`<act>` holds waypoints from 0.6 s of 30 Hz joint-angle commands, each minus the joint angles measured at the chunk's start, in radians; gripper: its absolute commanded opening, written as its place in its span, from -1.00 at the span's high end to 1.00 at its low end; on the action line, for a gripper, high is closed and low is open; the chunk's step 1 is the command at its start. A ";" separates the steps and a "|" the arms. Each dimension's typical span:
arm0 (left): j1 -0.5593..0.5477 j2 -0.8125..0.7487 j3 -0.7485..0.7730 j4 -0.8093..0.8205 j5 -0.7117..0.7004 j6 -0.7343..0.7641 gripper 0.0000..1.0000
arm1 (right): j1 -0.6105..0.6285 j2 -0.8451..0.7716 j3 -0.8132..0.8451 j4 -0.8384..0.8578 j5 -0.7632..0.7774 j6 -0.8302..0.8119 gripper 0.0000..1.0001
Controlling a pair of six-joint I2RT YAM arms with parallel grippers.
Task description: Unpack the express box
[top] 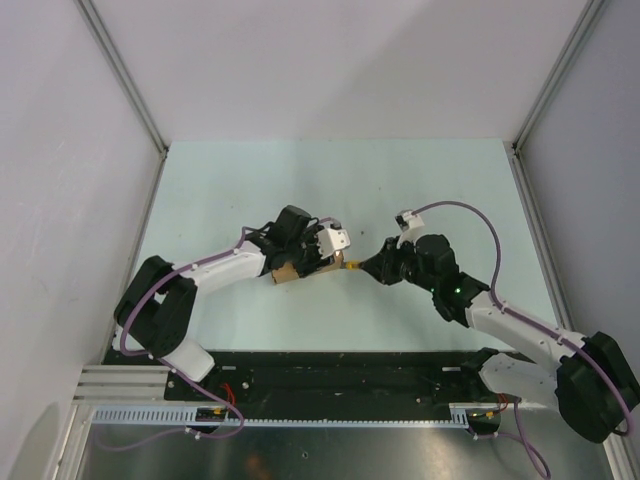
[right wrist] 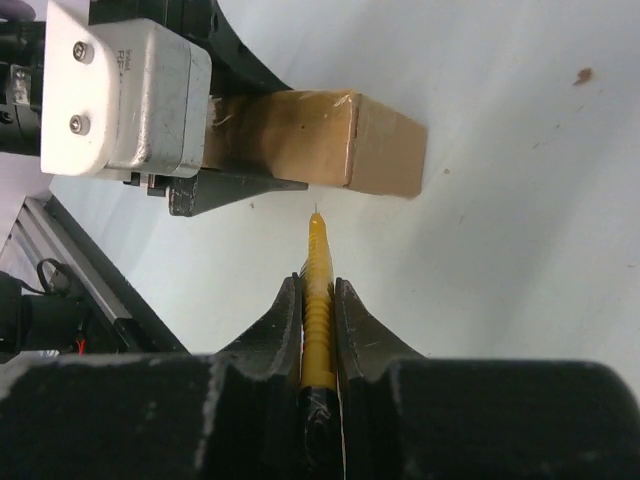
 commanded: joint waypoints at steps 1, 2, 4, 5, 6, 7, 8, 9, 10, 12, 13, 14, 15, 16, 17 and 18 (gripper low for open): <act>-0.007 0.005 -0.026 -0.026 -0.067 0.028 0.63 | -0.034 -0.049 0.002 0.007 0.017 0.034 1.00; -0.010 0.001 -0.030 -0.023 -0.070 0.033 0.63 | -0.040 -0.050 0.005 0.023 0.029 0.040 1.00; -0.016 -0.013 -0.043 -0.014 -0.075 0.041 0.61 | -0.060 -0.043 0.010 0.073 0.055 0.054 1.00; -0.022 -0.018 -0.047 -0.011 -0.085 0.047 0.61 | -0.063 -0.037 0.017 0.092 0.057 0.061 1.00; -0.025 -0.021 -0.053 -0.008 -0.089 0.051 0.60 | -0.066 -0.015 0.023 0.106 0.062 0.064 1.00; -0.027 -0.027 -0.058 -0.005 -0.092 0.054 0.60 | -0.066 -0.003 0.032 0.126 0.069 0.066 1.00; -0.028 -0.027 -0.060 -0.005 -0.101 0.054 0.60 | -0.066 0.009 0.043 0.138 0.066 0.067 1.00; -0.030 -0.029 -0.061 0.000 -0.101 0.054 0.60 | -0.068 0.037 0.048 0.158 0.065 0.069 1.00; -0.030 -0.030 -0.063 0.001 -0.101 0.054 0.59 | -0.068 0.051 0.052 0.173 0.057 0.072 1.00; -0.033 -0.030 -0.063 0.004 -0.105 0.056 0.59 | -0.068 0.081 0.060 0.204 0.040 0.083 1.00; -0.033 -0.030 -0.063 0.004 -0.107 0.056 0.60 | -0.068 0.091 0.062 0.213 0.036 0.086 1.00; -0.034 -0.032 -0.063 0.004 -0.110 0.056 0.59 | -0.068 0.095 0.066 0.219 0.031 0.086 1.00; -0.034 -0.032 -0.063 0.004 -0.112 0.056 0.59 | -0.068 0.098 0.071 0.227 0.034 0.089 1.00; -0.036 -0.030 -0.063 0.006 -0.112 0.054 0.59 | -0.066 0.104 0.071 0.230 0.036 0.087 1.00; -0.036 -0.032 -0.064 0.008 -0.113 0.054 0.59 | -0.068 0.106 0.071 0.236 0.034 0.090 1.00; -0.036 -0.029 -0.064 0.008 -0.113 0.053 0.59 | -0.069 0.106 0.074 0.241 0.042 0.094 1.00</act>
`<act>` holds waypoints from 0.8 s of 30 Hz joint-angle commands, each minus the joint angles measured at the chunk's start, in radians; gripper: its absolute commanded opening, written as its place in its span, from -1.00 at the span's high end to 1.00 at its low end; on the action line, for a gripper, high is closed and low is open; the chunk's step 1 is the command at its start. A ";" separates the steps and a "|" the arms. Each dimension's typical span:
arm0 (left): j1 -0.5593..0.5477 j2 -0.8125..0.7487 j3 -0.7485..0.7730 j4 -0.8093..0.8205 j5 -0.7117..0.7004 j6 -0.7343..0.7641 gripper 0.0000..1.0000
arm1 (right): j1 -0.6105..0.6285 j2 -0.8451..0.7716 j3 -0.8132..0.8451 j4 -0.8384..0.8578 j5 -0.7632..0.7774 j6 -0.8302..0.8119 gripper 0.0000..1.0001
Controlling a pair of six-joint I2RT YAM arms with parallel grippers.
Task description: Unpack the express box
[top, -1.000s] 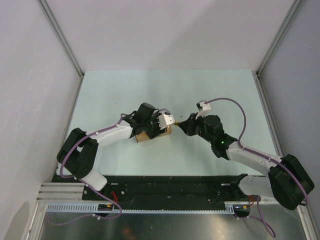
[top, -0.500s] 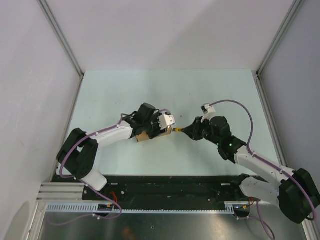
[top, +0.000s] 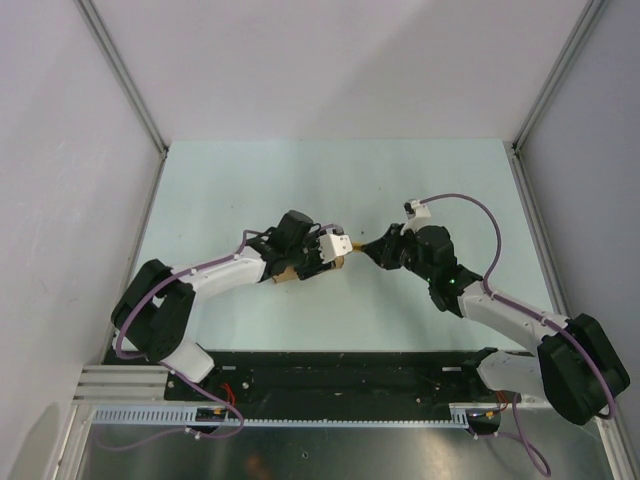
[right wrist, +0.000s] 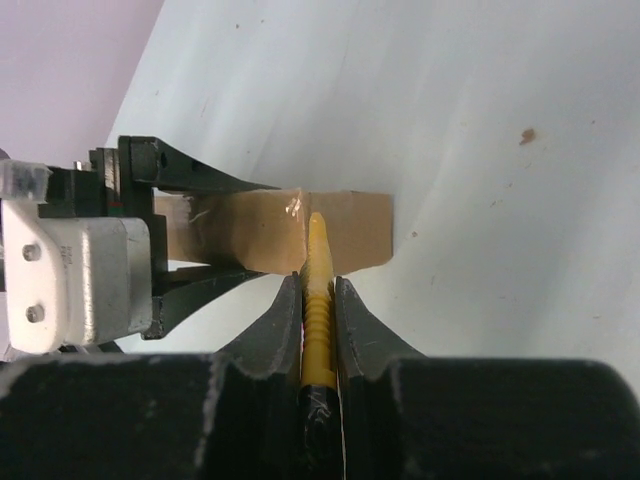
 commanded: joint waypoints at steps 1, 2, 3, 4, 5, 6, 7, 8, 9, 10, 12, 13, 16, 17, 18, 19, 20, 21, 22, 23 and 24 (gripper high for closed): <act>-0.003 -0.005 -0.027 -0.031 -0.056 0.022 0.59 | -0.005 -0.002 0.059 0.097 0.008 0.018 1.00; -0.003 -0.002 -0.027 -0.033 -0.056 0.022 0.59 | -0.003 -0.007 0.059 0.100 0.011 0.019 1.00; -0.005 0.000 -0.029 -0.031 -0.055 0.020 0.59 | -0.005 -0.008 0.060 0.101 0.017 0.016 1.00; -0.005 0.000 -0.029 -0.033 -0.056 0.019 0.58 | -0.003 -0.010 0.062 0.101 0.019 0.018 1.00; -0.005 0.002 -0.029 -0.031 -0.056 0.019 0.58 | -0.005 -0.010 0.063 0.101 0.019 0.015 1.00; -0.008 0.002 -0.027 -0.033 -0.056 0.020 0.59 | -0.005 -0.010 0.065 0.101 0.022 0.016 1.00; -0.006 0.000 -0.027 -0.033 -0.056 0.017 0.59 | -0.005 -0.008 0.066 0.103 0.020 0.016 1.00; -0.006 0.000 -0.027 -0.033 -0.056 0.017 0.59 | -0.006 -0.001 0.068 0.103 0.019 0.015 1.00; -0.008 0.000 -0.027 -0.034 -0.058 0.019 0.59 | -0.005 0.004 0.069 0.100 0.019 0.013 1.00; -0.006 0.000 -0.029 -0.031 -0.058 0.017 0.59 | -0.006 0.007 0.071 0.097 0.020 0.013 1.00; -0.006 -0.003 -0.029 -0.033 -0.059 0.017 0.59 | -0.006 0.013 0.071 0.098 0.017 0.012 1.00; -0.008 -0.003 -0.030 -0.033 -0.059 0.019 0.59 | -0.006 0.015 0.071 0.100 0.016 0.012 1.00; -0.006 -0.003 -0.032 -0.033 -0.059 0.019 0.59 | -0.006 0.024 0.073 0.100 0.019 0.008 1.00; -0.006 -0.005 -0.032 -0.033 -0.059 0.019 0.59 | -0.006 0.029 0.073 0.098 0.022 0.004 1.00; -0.006 -0.005 -0.033 -0.033 -0.059 0.019 0.59 | -0.006 0.035 0.073 0.100 0.022 0.005 1.00; -0.006 -0.005 -0.033 -0.031 -0.061 0.017 0.60 | -0.006 0.039 0.073 0.100 0.022 0.004 1.00; -0.008 -0.005 -0.033 -0.033 -0.062 0.019 0.60 | -0.005 0.041 0.074 0.098 0.028 0.002 1.00; -0.006 -0.003 -0.033 -0.029 -0.061 0.019 0.60 | -0.006 0.042 0.073 0.098 0.028 0.002 1.00; -0.008 -0.005 -0.033 -0.032 -0.062 0.019 0.60 | -0.006 0.044 0.073 0.098 0.026 0.001 1.00; -0.008 -0.005 -0.035 -0.031 -0.064 0.017 0.60 | -0.006 0.047 0.073 0.101 0.022 0.001 1.00; -0.006 -0.005 -0.035 -0.031 -0.062 0.019 0.60 | -0.006 0.049 0.073 0.103 0.019 0.001 1.00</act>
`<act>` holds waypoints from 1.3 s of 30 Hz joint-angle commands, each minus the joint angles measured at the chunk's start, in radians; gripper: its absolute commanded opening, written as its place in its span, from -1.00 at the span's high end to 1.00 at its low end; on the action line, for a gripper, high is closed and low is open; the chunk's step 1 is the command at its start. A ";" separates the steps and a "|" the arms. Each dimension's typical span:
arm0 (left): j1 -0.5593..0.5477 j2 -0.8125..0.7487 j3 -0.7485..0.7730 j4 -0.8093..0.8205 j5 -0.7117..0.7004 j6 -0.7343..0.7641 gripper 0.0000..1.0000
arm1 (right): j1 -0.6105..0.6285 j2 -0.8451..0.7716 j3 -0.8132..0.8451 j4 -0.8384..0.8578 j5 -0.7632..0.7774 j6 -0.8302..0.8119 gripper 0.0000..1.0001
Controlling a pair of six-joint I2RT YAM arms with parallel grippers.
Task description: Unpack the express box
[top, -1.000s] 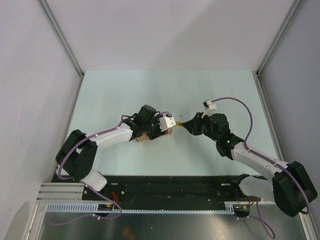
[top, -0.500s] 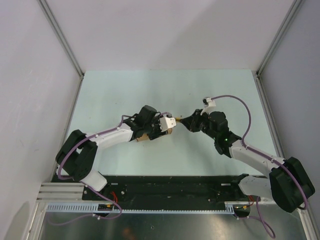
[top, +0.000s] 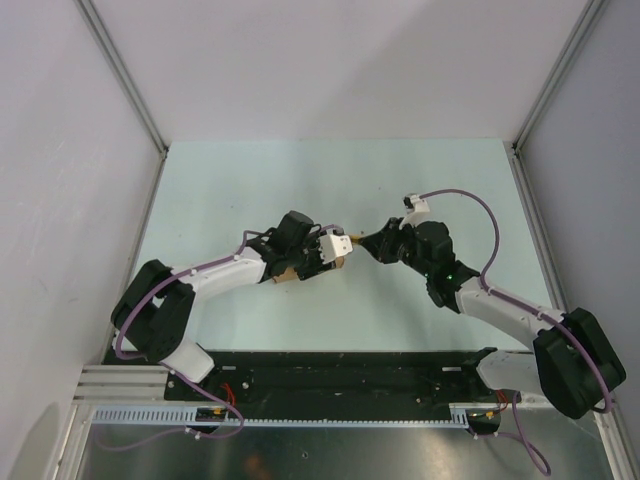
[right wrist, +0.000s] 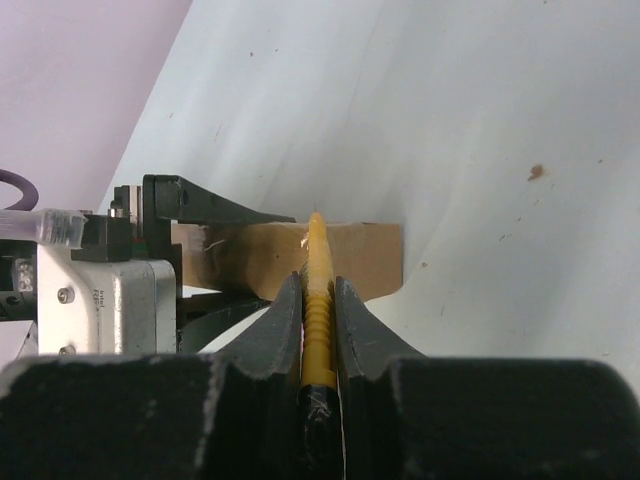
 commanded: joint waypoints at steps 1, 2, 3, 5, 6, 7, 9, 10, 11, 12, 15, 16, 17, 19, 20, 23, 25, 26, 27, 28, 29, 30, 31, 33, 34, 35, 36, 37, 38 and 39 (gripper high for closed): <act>-0.001 -0.003 -0.031 -0.036 -0.052 0.019 0.60 | -0.001 0.016 0.042 0.051 0.011 -0.005 1.00; -0.003 -0.003 -0.031 -0.036 -0.055 0.019 0.60 | -0.003 0.021 0.042 0.054 0.003 -0.005 1.00; -0.001 -0.004 -0.031 -0.036 -0.055 0.018 0.60 | -0.001 0.022 0.043 0.055 0.000 -0.003 1.00; -0.003 -0.004 -0.032 -0.036 -0.056 0.018 0.61 | 0.002 0.030 0.042 0.058 -0.006 -0.003 1.00; -0.003 -0.003 -0.032 -0.036 -0.055 0.018 0.60 | 0.005 0.033 0.042 0.060 -0.009 -0.005 1.00; -0.003 -0.001 -0.031 -0.038 -0.056 0.016 0.60 | 0.005 0.039 0.042 0.055 -0.009 -0.005 1.00; -0.001 -0.001 -0.031 -0.038 -0.053 0.016 0.61 | 0.008 0.045 0.042 0.049 -0.009 -0.009 1.00; -0.003 -0.001 -0.031 -0.038 -0.055 0.018 0.61 | 0.011 0.047 0.042 0.035 -0.009 -0.012 1.00; -0.001 0.000 -0.029 -0.038 -0.056 0.015 0.61 | 0.012 0.048 0.042 0.029 -0.017 -0.014 1.00; -0.003 0.002 -0.031 -0.036 -0.056 0.012 0.61 | 0.012 0.048 0.042 0.025 -0.022 -0.014 1.00; -0.001 0.003 -0.031 -0.036 -0.058 0.015 0.61 | 0.023 0.038 0.042 0.011 -0.031 -0.020 1.00; -0.003 0.003 -0.032 -0.038 -0.055 0.013 0.61 | 0.023 0.033 0.042 0.009 -0.031 -0.020 1.00; -0.003 0.003 -0.034 -0.036 -0.058 0.013 0.61 | 0.026 0.027 0.042 0.009 -0.017 -0.015 1.00; -0.001 0.003 -0.035 -0.038 -0.059 0.012 0.62 | 0.025 0.002 0.040 0.009 -0.002 -0.012 1.00; -0.003 0.006 -0.035 -0.038 -0.056 0.010 0.62 | 0.023 -0.005 0.042 0.011 0.004 -0.008 1.00; -0.003 0.005 -0.038 -0.038 -0.061 0.010 0.62 | 0.012 -0.030 0.042 0.008 0.009 -0.009 1.00; -0.003 0.005 -0.038 -0.038 -0.061 0.010 0.63 | 0.009 -0.041 0.042 0.000 0.011 -0.008 1.00; -0.001 0.006 -0.040 -0.036 -0.061 0.009 0.63 | 0.009 -0.042 0.042 -0.002 0.009 -0.009 1.00; -0.003 0.006 -0.040 -0.038 -0.061 0.009 0.63 | 0.009 -0.044 0.042 -0.002 0.009 -0.006 1.00; -0.001 0.005 -0.038 -0.038 -0.059 0.009 0.63 | 0.009 -0.041 0.042 -0.003 0.006 -0.006 1.00; -0.001 0.006 -0.040 -0.036 -0.061 0.010 0.63 | 0.011 -0.037 0.042 -0.003 0.006 -0.005 1.00; -0.003 0.006 -0.040 -0.038 -0.061 0.009 0.63 | 0.011 -0.033 0.042 -0.003 0.007 -0.005 1.00; -0.001 0.008 -0.040 -0.038 -0.061 0.009 0.63 | 0.012 -0.027 0.042 -0.006 0.009 -0.005 1.00; -0.001 0.007 -0.040 -0.036 -0.061 0.010 0.63 | 0.012 -0.022 0.042 -0.008 0.014 -0.005 1.00; -0.001 0.008 -0.040 -0.038 -0.061 0.009 0.63 | 0.012 -0.022 0.042 -0.012 0.023 -0.003 1.00; -0.003 0.008 -0.041 -0.038 -0.061 0.009 0.63 | 0.012 -0.021 0.042 -0.014 0.027 -0.003 1.00; -0.003 0.008 -0.043 -0.036 -0.061 0.009 0.64 | 0.011 -0.019 0.042 -0.015 0.029 -0.003 1.00; -0.001 0.008 -0.043 -0.036 -0.062 0.009 0.63 | 0.011 -0.021 0.042 -0.015 0.034 -0.006 1.00; -0.003 0.008 -0.045 -0.038 -0.063 0.009 0.64 | 0.011 -0.016 0.042 -0.015 0.034 -0.006 1.00; -0.003 0.008 -0.046 -0.036 -0.061 0.009 0.64 | 0.011 -0.014 0.042 -0.014 0.032 -0.006 1.00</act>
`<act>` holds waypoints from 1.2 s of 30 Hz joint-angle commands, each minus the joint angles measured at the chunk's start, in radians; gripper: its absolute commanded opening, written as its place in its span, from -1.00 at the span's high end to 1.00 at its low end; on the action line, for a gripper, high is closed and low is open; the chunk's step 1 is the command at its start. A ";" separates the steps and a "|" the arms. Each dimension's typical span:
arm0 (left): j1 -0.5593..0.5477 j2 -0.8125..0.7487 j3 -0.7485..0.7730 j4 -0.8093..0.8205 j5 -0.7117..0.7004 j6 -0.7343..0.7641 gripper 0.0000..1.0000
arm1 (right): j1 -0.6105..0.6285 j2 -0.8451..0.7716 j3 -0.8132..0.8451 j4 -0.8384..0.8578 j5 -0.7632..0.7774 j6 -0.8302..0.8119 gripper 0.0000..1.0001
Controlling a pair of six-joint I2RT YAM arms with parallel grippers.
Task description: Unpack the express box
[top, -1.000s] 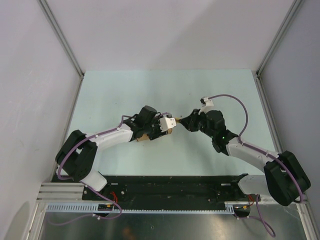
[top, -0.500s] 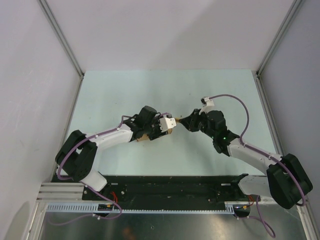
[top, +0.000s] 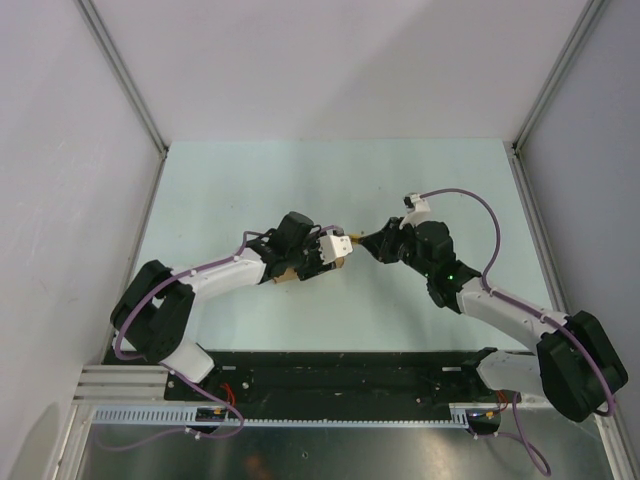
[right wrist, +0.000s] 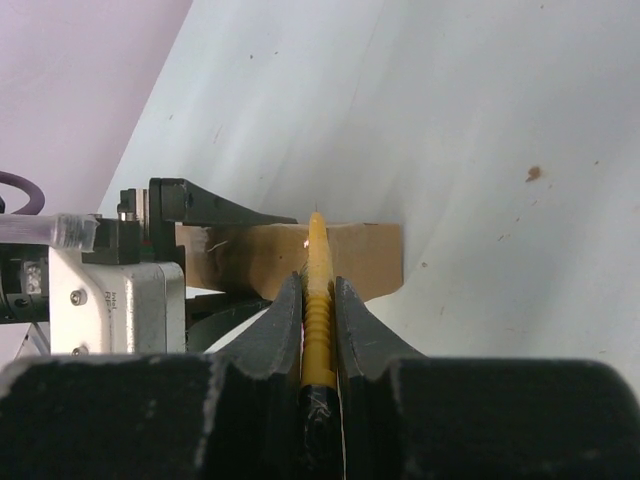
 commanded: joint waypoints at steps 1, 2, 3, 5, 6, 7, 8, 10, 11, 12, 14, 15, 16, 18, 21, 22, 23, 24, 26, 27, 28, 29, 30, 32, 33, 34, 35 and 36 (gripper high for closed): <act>0.002 0.011 -0.037 -0.050 -0.057 0.009 0.64 | 0.000 0.008 0.032 0.015 0.014 -0.002 1.00; 0.002 0.010 -0.037 -0.048 -0.057 0.009 0.64 | 0.000 0.010 0.032 0.015 0.011 -0.002 1.00; 0.002 0.011 -0.039 -0.050 -0.057 0.009 0.64 | 0.003 0.016 0.032 0.020 0.008 -0.002 1.00; 0.002 0.011 -0.039 -0.048 -0.057 0.009 0.64 | 0.002 0.023 0.032 0.026 0.003 0.001 1.00; 0.000 0.011 -0.040 -0.050 -0.056 0.009 0.65 | 0.002 0.028 0.031 0.027 0.000 0.002 1.00; 0.002 0.011 -0.040 -0.050 -0.057 0.009 0.65 | 0.003 0.031 0.032 0.032 -0.001 0.001 1.00; 0.002 0.013 -0.039 -0.050 -0.059 0.009 0.64 | 0.003 0.033 0.032 0.035 -0.004 0.001 1.00; 0.002 0.011 -0.040 -0.050 -0.057 0.008 0.65 | 0.003 0.037 0.032 0.041 -0.009 0.001 1.00; 0.000 0.013 -0.040 -0.050 -0.057 0.008 0.65 | 0.006 0.039 0.032 0.043 -0.010 0.002 1.00; 0.000 0.013 -0.040 -0.050 -0.057 0.008 0.65 | 0.006 0.040 0.032 0.044 -0.012 0.001 1.00; 0.002 0.015 -0.039 -0.048 -0.059 0.008 0.66 | 0.006 0.042 0.032 0.047 -0.018 0.004 1.00; 0.000 0.015 -0.039 -0.048 -0.059 0.008 0.66 | 0.006 0.040 0.032 0.049 -0.021 0.007 1.00; 0.000 0.016 -0.037 -0.050 -0.059 0.008 0.66 | 0.006 0.039 0.032 0.053 -0.024 0.010 1.00; 0.002 0.016 -0.037 -0.050 -0.060 0.008 0.66 | 0.005 0.039 0.032 0.055 -0.029 0.016 1.00; 0.002 0.019 -0.033 -0.050 -0.060 0.008 0.66 | 0.006 0.039 0.032 0.050 -0.043 0.021 1.00; 0.000 0.022 -0.030 -0.051 -0.060 0.005 0.66 | 0.006 0.039 0.032 0.047 -0.050 0.025 1.00; 0.000 0.025 -0.028 -0.051 -0.063 0.002 0.66 | 0.008 0.037 0.032 0.043 -0.056 0.027 1.00; 0.002 0.030 -0.025 -0.050 -0.066 -0.003 0.67 | 0.008 0.037 0.032 0.031 -0.067 0.027 1.00; 0.000 0.034 -0.020 -0.051 -0.066 -0.008 0.67 | 0.011 0.036 0.032 0.014 -0.081 0.033 1.00; 0.000 0.038 -0.017 -0.050 -0.063 -0.009 0.66 | 0.011 0.037 0.031 -0.003 -0.105 0.035 1.00; 0.003 0.041 -0.017 -0.050 -0.065 -0.011 0.66 | 0.011 0.040 0.032 -0.011 -0.119 0.039 1.00; 0.002 0.042 -0.016 -0.051 -0.066 -0.012 0.66 | 0.009 0.043 0.031 -0.028 -0.136 0.041 1.00; 0.003 0.045 -0.014 -0.050 -0.069 -0.012 0.67 | 0.009 0.045 0.028 -0.032 -0.171 0.044 1.00; 0.003 0.050 -0.011 -0.051 -0.069 -0.014 0.67 | 0.006 0.045 0.021 -0.055 -0.214 0.051 1.00; 0.003 0.051 -0.008 -0.051 -0.076 -0.015 0.67 | 0.005 0.042 0.018 -0.063 -0.242 0.051 1.00; 0.005 0.057 -0.005 -0.051 -0.079 -0.023 0.67 | 0.003 0.039 0.015 -0.071 -0.254 0.048 1.00; 0.008 0.057 -0.005 -0.051 -0.077 -0.023 0.67 | 0.003 0.034 0.006 -0.092 -0.260 0.039 1.00; 0.008 0.059 -0.002 -0.051 -0.077 -0.027 0.67 | 0.003 0.031 0.003 -0.103 -0.265 0.033 1.00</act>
